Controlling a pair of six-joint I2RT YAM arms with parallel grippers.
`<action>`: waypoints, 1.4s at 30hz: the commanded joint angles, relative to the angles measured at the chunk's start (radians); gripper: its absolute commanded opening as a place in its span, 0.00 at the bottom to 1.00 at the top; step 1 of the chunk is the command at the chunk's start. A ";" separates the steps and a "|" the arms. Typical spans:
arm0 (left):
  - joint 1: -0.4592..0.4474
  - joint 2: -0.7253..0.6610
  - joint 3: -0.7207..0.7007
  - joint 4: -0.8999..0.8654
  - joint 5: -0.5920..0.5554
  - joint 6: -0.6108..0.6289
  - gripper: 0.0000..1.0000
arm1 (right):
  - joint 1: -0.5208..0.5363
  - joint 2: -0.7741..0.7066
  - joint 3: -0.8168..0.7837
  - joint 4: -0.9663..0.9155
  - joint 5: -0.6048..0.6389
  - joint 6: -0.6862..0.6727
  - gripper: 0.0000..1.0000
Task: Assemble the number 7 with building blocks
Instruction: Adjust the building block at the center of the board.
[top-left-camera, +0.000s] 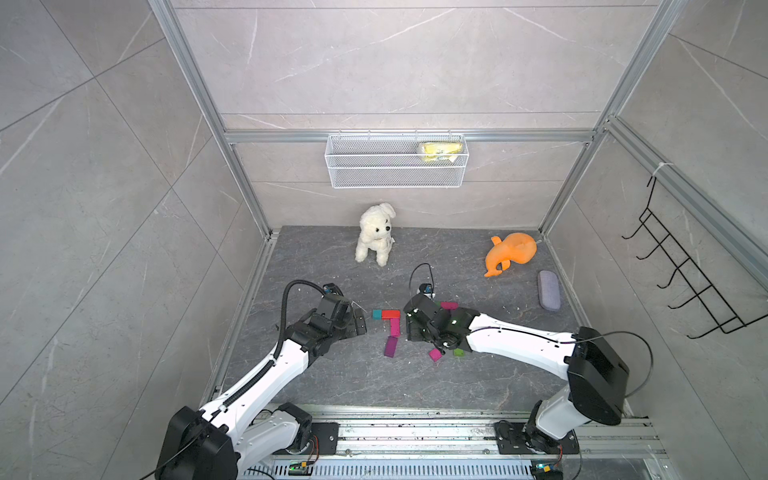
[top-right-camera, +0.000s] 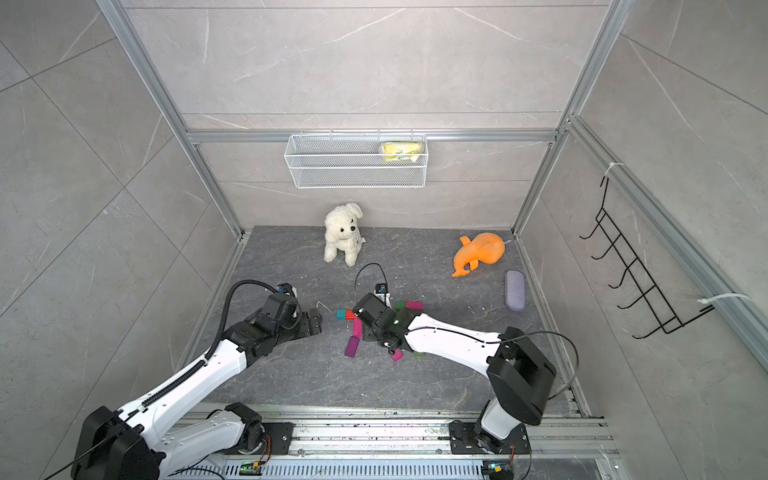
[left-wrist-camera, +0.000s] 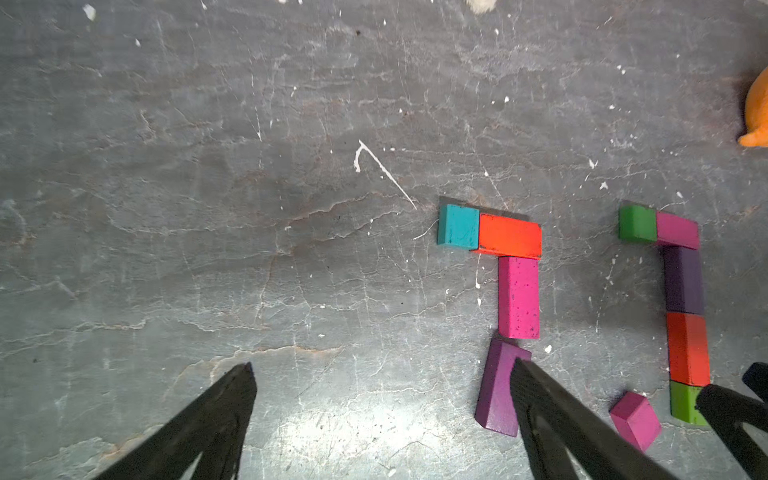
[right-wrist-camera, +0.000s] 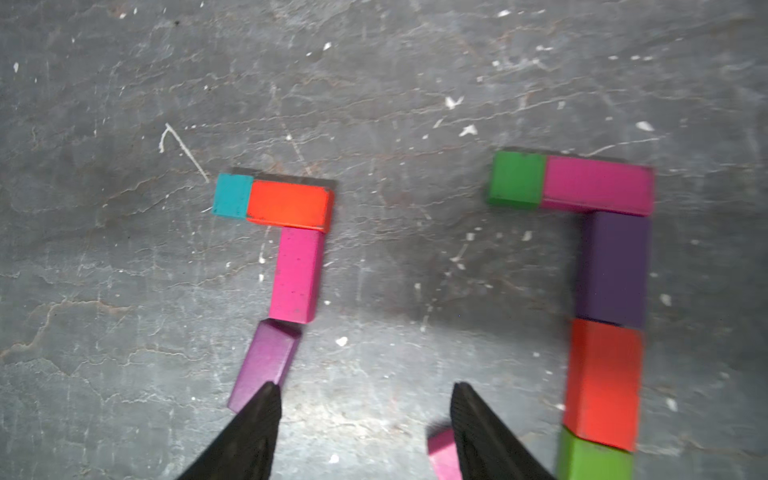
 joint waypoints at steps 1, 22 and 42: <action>0.021 0.016 -0.020 0.077 0.081 0.019 1.00 | 0.035 0.042 0.056 -0.075 0.023 0.047 0.65; 0.184 0.032 -0.107 0.157 0.183 0.056 1.00 | 0.110 0.313 0.247 -0.166 -0.107 0.186 0.61; 0.187 0.037 -0.119 0.161 0.193 0.089 1.00 | 0.111 0.417 0.327 -0.207 -0.104 0.213 0.57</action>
